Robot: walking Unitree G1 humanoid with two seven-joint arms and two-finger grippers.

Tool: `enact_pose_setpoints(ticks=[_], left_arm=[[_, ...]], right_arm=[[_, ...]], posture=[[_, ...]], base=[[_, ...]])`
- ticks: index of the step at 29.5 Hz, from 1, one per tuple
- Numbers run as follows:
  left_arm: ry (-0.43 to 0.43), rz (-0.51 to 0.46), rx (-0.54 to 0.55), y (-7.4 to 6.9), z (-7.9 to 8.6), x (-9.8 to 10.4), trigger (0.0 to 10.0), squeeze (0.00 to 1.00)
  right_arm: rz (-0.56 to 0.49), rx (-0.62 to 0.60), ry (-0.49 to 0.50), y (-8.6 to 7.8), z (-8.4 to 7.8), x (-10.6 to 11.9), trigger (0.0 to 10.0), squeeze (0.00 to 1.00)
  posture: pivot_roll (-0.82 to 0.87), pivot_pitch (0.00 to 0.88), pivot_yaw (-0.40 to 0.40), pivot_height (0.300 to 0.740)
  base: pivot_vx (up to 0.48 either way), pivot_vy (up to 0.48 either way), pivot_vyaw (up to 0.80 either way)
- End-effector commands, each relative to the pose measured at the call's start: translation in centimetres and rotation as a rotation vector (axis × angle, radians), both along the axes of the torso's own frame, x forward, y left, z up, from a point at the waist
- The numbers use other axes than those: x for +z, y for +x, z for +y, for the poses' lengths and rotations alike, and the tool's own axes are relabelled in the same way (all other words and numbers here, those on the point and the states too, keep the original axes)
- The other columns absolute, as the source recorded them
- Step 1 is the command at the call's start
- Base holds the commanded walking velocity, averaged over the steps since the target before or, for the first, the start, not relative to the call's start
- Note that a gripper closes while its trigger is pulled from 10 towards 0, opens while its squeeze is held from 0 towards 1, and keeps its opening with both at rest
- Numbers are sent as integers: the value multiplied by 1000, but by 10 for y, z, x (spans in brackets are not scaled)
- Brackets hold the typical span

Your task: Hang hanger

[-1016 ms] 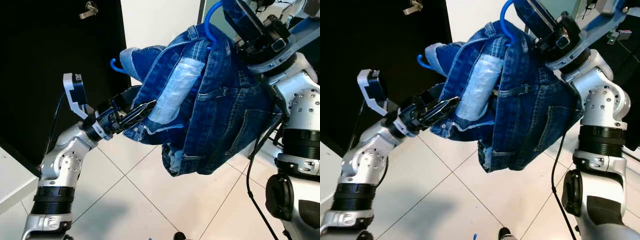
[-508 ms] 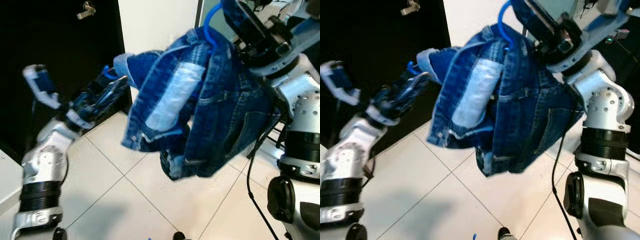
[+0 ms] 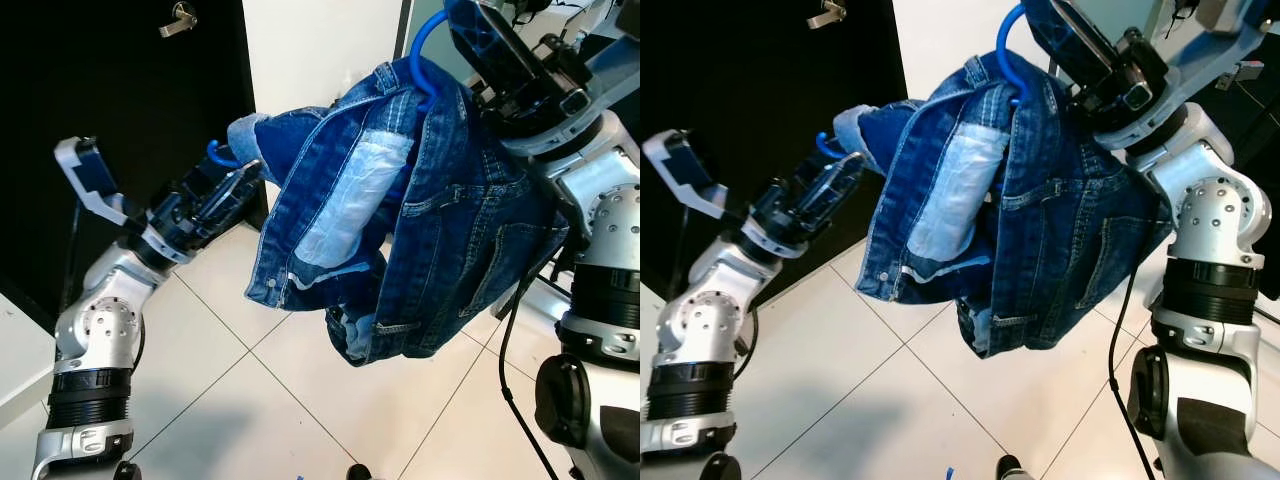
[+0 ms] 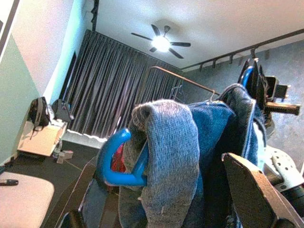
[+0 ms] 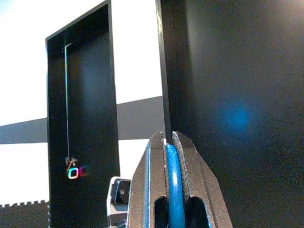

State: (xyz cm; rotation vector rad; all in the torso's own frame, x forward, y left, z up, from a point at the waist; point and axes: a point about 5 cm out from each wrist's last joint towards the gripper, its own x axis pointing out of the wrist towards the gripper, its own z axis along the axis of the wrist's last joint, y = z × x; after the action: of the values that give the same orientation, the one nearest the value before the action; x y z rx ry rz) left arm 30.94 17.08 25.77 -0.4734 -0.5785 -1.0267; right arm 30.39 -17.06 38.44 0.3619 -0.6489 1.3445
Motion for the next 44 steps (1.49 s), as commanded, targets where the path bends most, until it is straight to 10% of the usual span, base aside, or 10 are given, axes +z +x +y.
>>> enact_pose_setpoints(ticks=[1,17,18,19,44], left_arm=[[-19,36,17,4,-6,-8,10000,0],[-43,30,-22,4,-15,-9,9020,0],[-48,27,-22,4,-16,-9,1059,0],[-53,20,-26,3,-16,-9,0,0],[-55,-63,74,2,23,15,0,0]], right_arm=[[-73,54,17,-13,2,10,0,0],[-97,107,17,-24,2,13,0,0],[-95,105,16,-23,2,13,0,0],[-94,104,16,-23,2,13,0,0],[-6,-189,-21,-2,-23,6,0,0]], posture=[[29,109,13,740],[25,107,16,740],[25,108,16,740],[25,108,15,740],[28,108,11,740]], base=[[0,0,0],[0,0,0],[0,0,0],[0,0,0],[0,0,0]])
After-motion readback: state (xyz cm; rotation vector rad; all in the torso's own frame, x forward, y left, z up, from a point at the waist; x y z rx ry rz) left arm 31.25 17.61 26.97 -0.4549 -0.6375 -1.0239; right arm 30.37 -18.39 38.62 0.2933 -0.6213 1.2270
